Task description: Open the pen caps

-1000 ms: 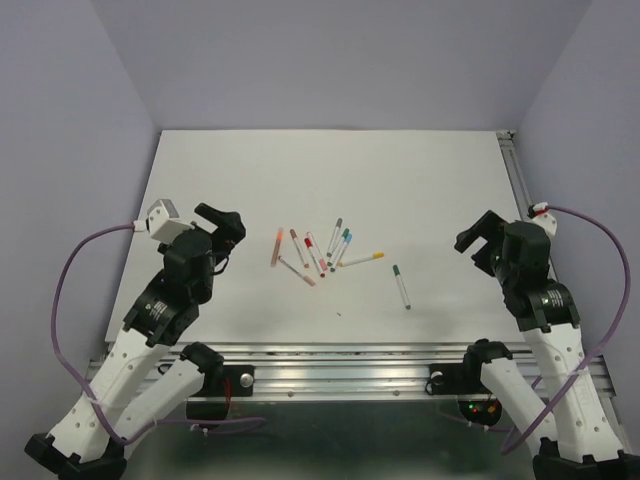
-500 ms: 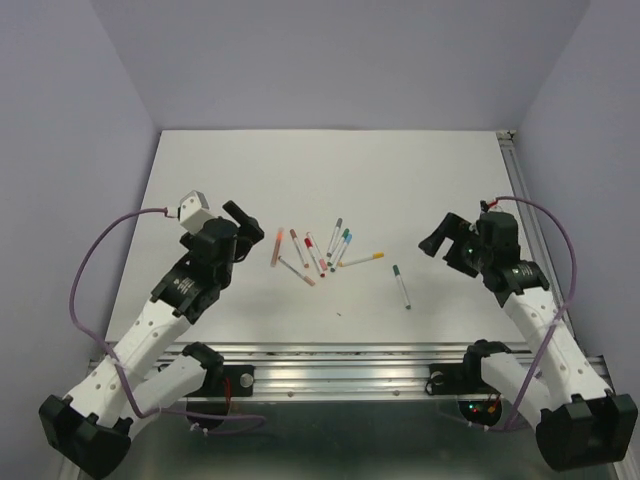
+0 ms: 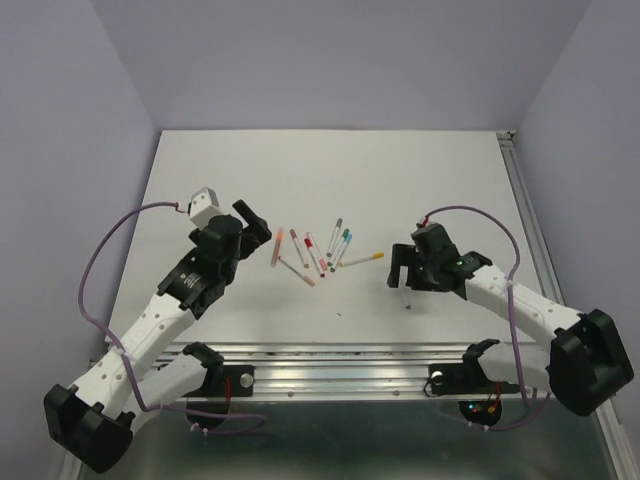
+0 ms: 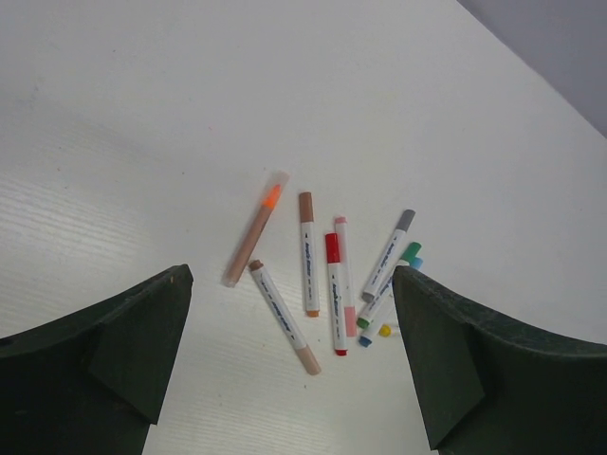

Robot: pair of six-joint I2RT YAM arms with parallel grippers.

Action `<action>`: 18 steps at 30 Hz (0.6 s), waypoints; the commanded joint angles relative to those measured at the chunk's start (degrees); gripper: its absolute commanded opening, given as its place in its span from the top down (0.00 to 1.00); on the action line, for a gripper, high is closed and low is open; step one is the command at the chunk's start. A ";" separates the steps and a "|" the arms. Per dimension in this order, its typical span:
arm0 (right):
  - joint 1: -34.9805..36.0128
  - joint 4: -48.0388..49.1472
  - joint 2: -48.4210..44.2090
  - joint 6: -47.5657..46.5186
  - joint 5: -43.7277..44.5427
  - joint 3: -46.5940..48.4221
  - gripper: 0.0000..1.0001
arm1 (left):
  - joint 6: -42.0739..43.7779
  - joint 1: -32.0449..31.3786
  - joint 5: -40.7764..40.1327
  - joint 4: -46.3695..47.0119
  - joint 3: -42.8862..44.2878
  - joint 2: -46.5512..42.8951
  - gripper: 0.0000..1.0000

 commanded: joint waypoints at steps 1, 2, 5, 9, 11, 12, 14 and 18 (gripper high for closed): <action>2.44 0.75 6.30 0.40 8.82 3.24 0.00 | 0.88 0.13 -0.08 1.81 -1.45 -2.02 0.01; 2.97 0.40 7.55 0.31 9.17 3.68 0.00 | 0.79 0.05 0.01 1.81 -1.54 -2.28 0.01; 4.82 0.21 11.60 1.10 11.37 3.95 0.05 | 0.70 0.13 0.01 1.90 -1.80 -2.72 0.01; 6.66 1.09 14.32 1.27 12.16 2.98 0.13 | 0.70 0.13 0.27 1.81 -1.80 -2.81 0.01; 7.63 1.62 14.94 1.80 12.95 2.54 0.23 | 0.61 0.13 0.27 1.64 -1.71 -2.90 0.01; 7.81 1.80 15.21 2.06 13.22 1.84 0.26 | 0.61 0.13 0.36 1.72 -1.80 -2.81 0.01; 8.42 2.76 15.47 2.24 13.40 0.96 0.41 | 0.61 0.13 0.36 1.46 -1.71 -2.81 0.01; 8.78 5.13 15.91 1.98 10.85 -1.24 0.63 | 0.35 0.13 1.32 1.55 -1.89 -2.81 0.01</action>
